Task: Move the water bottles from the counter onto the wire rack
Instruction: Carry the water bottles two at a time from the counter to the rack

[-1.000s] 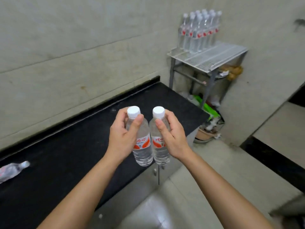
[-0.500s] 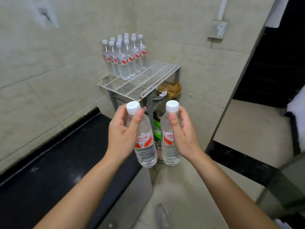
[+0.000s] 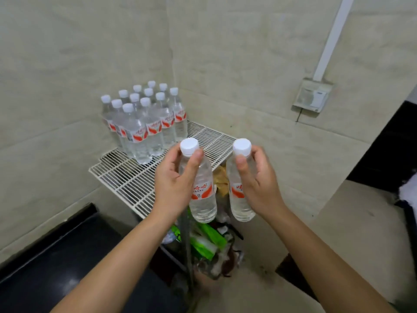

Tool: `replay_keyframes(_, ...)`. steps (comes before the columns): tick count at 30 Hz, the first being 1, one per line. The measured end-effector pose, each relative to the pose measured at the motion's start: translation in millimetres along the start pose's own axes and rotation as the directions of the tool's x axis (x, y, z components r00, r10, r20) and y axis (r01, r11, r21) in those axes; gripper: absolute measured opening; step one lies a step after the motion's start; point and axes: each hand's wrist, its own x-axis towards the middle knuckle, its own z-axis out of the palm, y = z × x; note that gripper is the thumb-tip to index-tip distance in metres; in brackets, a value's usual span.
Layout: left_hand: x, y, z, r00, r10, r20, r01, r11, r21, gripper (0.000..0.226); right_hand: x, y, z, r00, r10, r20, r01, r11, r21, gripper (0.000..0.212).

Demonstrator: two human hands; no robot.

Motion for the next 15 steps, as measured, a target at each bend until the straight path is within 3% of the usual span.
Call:
replay_keyframes(4,55,-20,-1,0.998,0.062,-0.016,-0.059,0.986,0.158,0.03,76,18,19,0.995,-0.075,0.059,0.074,0.997,0.017,0.021)
replay_keyframes(7,89,-39,-6,0.992,0.031,-0.12,0.001,0.967,0.254,0.021,135,38,46,0.984,-0.137,0.113,0.131,0.99,0.058,0.012)
replay_keyframes(10,116,-61,-14,0.976,-0.031,-0.217,0.092,0.956,0.278,0.024,187,58,77,0.95,-0.233,0.208,0.224,0.972,0.065,0.027)
replay_keyframes(15,144,-84,-23,0.901,-0.145,-0.409,0.258,0.937,0.234,0.018,241,84,129,0.807,-0.339,0.484,0.349,0.934,0.072,0.043)
